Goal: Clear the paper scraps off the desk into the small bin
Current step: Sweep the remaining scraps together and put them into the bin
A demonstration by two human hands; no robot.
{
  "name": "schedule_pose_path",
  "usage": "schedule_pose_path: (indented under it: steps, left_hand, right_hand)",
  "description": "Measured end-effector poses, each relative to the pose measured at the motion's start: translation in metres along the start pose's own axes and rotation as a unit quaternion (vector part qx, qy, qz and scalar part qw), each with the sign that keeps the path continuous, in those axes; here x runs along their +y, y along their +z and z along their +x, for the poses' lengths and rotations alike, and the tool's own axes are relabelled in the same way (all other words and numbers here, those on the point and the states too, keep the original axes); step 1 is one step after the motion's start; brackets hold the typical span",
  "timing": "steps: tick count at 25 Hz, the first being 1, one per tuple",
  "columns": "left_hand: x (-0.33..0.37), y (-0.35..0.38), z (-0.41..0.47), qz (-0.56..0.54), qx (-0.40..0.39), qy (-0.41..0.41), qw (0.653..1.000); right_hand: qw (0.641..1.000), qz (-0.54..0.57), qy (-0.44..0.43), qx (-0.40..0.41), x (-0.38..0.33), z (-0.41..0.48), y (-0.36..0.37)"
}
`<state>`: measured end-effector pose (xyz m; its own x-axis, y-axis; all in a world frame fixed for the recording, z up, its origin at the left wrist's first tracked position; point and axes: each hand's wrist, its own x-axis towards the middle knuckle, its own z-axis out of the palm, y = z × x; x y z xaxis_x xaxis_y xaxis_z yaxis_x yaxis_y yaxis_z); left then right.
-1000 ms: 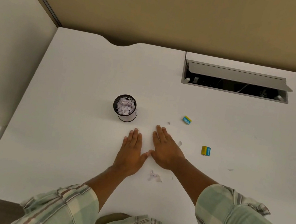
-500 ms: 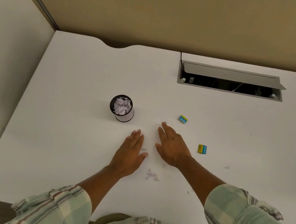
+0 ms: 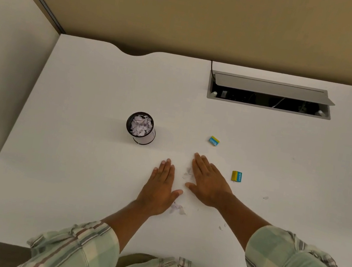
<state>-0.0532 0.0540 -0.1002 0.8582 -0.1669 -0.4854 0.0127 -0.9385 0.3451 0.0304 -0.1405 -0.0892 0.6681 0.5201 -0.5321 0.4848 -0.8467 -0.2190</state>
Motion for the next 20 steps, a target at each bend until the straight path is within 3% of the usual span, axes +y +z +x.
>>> schedule_pose_path:
  steps: [8, 11, 15, 20]
  left_hand:
    - [0.046, 0.041, -0.036, 0.031, -0.034, 0.047, 0.998]
    - [0.050, 0.040, -0.037, 0.025, -0.009, 0.057, 0.998]
    - [0.052, 0.020, -0.019, 0.011, 0.044, 0.048, 0.998]
    - [0.054, 0.002, 0.010, -0.002, 0.014, 0.023, 1.000]
  right_hand:
    - [1.000, 0.023, -0.006, 0.009, -0.003, -0.078, 0.047]
    - [0.998, 0.053, 0.002, 0.019, 0.001, -0.096, 0.052]
    - [0.983, 0.108, 0.102, 0.108, 0.036, -0.111, 0.045]
    - [0.951, 0.151, 0.240, 0.123, 0.097, -0.128, 0.048]
